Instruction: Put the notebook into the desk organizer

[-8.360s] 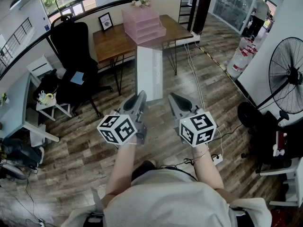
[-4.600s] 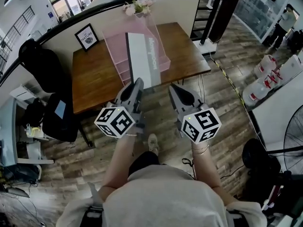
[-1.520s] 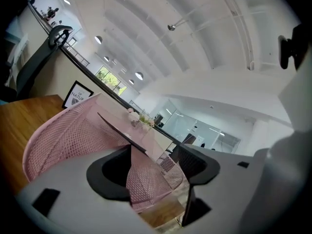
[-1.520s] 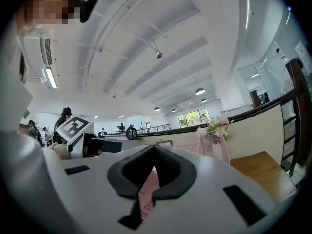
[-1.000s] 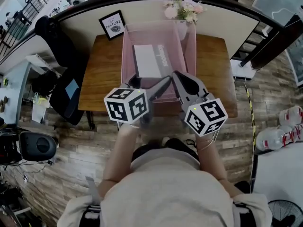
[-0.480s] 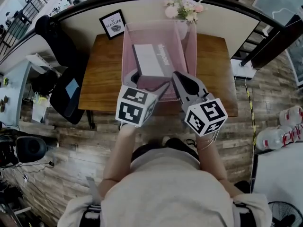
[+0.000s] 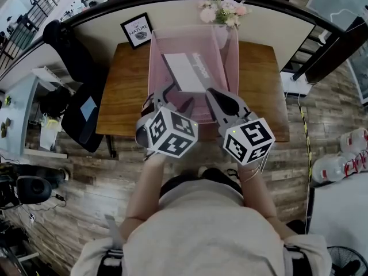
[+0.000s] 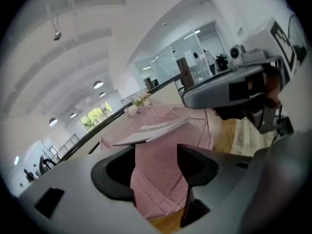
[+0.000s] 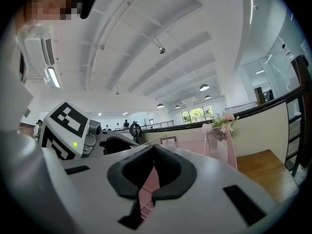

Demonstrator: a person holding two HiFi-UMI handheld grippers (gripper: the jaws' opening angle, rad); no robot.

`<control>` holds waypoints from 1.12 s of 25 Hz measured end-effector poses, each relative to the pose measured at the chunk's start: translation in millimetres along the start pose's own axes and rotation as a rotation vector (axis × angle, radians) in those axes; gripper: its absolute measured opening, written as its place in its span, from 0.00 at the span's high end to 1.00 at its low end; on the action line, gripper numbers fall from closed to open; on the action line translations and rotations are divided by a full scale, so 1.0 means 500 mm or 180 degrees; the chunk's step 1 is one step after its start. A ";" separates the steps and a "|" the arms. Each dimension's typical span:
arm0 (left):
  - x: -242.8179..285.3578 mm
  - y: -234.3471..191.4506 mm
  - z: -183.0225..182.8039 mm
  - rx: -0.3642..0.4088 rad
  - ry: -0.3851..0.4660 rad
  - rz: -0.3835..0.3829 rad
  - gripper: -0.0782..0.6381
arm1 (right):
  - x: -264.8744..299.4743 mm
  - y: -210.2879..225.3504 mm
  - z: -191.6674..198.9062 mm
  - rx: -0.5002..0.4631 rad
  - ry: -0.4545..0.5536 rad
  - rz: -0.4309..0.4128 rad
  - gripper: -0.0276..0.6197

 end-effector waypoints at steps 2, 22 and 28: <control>0.001 0.001 0.002 0.0244 -0.0117 -0.0150 0.50 | 0.001 -0.002 -0.001 -0.0014 -0.0011 -0.0011 0.94; -0.020 -0.005 0.018 -0.0012 0.0016 0.0088 0.28 | 0.004 -0.009 -0.005 -0.0017 -0.0008 -0.0051 0.94; -0.030 -0.001 0.016 -0.0249 0.0237 0.0211 0.28 | 0.001 -0.017 -0.006 -0.0030 0.0001 -0.0063 0.94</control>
Point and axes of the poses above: the fingertips, and each gripper's own axes: x forward along the fingers, y to its right, z out of its underside, the point moved 8 cm from there along -x, backward along the fingers, and after that the axes turned 4 degrees about -y, right-handed, at the moved point
